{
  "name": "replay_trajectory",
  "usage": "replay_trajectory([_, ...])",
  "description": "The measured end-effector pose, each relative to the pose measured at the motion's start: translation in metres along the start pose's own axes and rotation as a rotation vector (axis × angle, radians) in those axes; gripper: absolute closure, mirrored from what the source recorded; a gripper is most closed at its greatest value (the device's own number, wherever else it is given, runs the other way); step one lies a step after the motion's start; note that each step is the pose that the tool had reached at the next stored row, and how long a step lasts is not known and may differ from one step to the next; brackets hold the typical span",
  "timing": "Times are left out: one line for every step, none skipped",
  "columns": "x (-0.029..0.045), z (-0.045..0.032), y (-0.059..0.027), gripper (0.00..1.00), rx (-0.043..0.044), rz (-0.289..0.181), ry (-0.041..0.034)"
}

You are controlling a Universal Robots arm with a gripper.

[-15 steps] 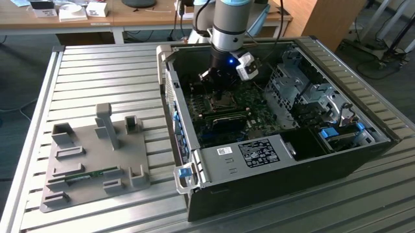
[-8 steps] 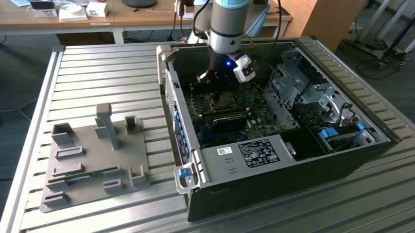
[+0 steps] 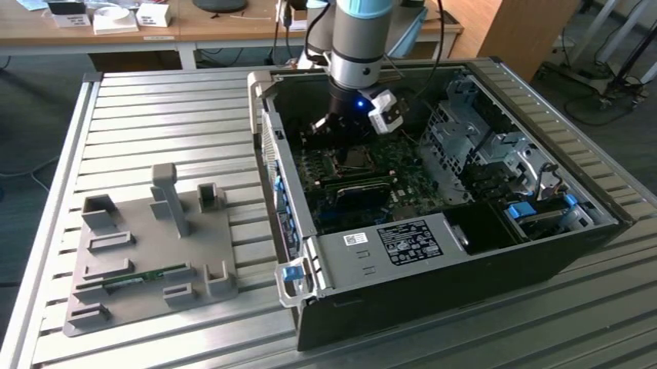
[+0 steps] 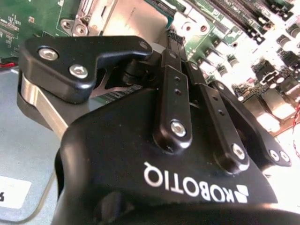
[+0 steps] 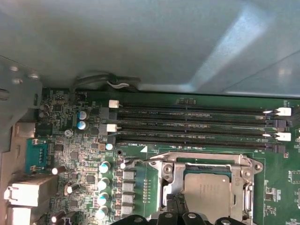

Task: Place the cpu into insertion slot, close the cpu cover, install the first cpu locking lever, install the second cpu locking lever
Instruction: 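Close the cpu cover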

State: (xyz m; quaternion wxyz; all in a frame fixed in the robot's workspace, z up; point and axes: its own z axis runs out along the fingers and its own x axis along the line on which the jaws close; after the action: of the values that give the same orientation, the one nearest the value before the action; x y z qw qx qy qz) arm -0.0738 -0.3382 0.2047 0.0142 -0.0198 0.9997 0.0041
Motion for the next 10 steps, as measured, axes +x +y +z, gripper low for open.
replay_trajectory([0.0001,0.0006,0.0,0.89,0.0,0.0,0.0])
replay_trajectory([0.0002,0.0009,0.0,0.89,0.0001,0.0,0.0001])
replay_trajectory([0.0002,0.0009,0.0,0.89,0.0002,0.0,0.0001])
replay_trajectory([0.0002,0.0009,0.0,0.89,0.0003,0.0,0.0002])
replay_trajectory([0.0002,0.0009,0.0,0.89,0.0002,0.0,0.0001])
replay_trajectory([0.0003,0.0011,0.0,0.89,0.0001,0.0,0.0001])
replay_trajectory([0.0006,0.0013,0.0,0.89,0.0,0.0,-0.0001])
replay_trajectory([0.0009,0.0016,0.0,0.89,0.0,0.0,-0.0001])
replay_trajectory([0.0012,0.0017,0.0,0.89,0.0001,0.0,0.0])
replay_trajectory([0.0015,0.0018,0.0,0.89,0.0001,0.0,0.0])
